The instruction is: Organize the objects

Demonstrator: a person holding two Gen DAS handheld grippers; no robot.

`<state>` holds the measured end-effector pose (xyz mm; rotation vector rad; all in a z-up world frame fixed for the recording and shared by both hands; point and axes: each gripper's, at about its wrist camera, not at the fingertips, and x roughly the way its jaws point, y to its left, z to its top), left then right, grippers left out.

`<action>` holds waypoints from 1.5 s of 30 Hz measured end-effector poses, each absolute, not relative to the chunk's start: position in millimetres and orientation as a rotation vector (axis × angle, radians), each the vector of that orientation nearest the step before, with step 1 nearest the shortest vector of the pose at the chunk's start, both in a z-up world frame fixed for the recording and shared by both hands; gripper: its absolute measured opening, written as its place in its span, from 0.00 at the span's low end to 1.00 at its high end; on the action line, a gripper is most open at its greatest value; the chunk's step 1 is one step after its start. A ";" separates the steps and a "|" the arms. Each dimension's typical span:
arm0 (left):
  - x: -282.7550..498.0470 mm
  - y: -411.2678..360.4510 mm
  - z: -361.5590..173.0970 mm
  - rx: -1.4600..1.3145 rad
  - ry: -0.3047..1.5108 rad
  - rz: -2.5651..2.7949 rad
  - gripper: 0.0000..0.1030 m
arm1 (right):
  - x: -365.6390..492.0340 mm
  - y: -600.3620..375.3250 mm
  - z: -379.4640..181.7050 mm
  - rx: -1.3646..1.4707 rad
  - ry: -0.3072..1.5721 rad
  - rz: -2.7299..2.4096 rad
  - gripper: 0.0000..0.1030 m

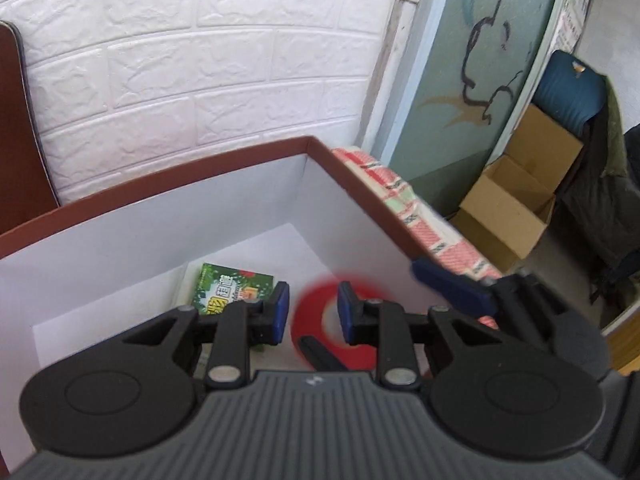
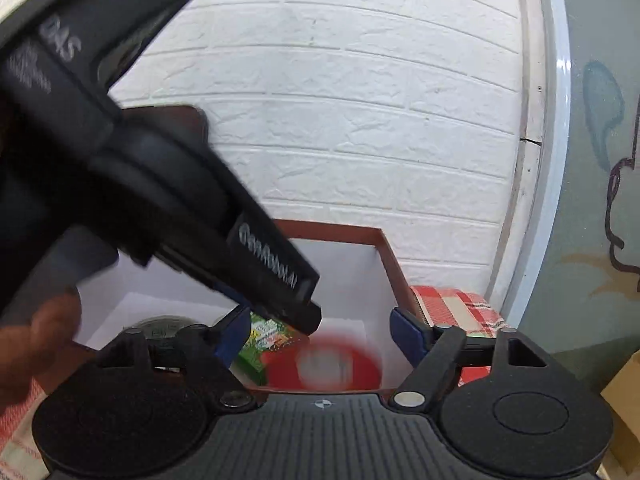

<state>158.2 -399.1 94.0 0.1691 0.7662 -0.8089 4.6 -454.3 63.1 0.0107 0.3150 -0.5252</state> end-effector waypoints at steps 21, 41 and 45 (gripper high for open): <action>55.1 -275.1 108.2 0.218 0.666 -0.565 0.56 | -58.9 -349.3 60.8 0.272 0.310 -0.487 0.71; 41.2 -136.3 41.0 0.183 0.818 -0.280 0.59 | -21.2 -252.2 34.0 0.282 0.496 -0.290 0.70; 44.5 -117.7 28.8 0.165 0.845 -0.249 0.59 | -15.4 -241.5 31.8 0.262 0.526 -0.276 0.70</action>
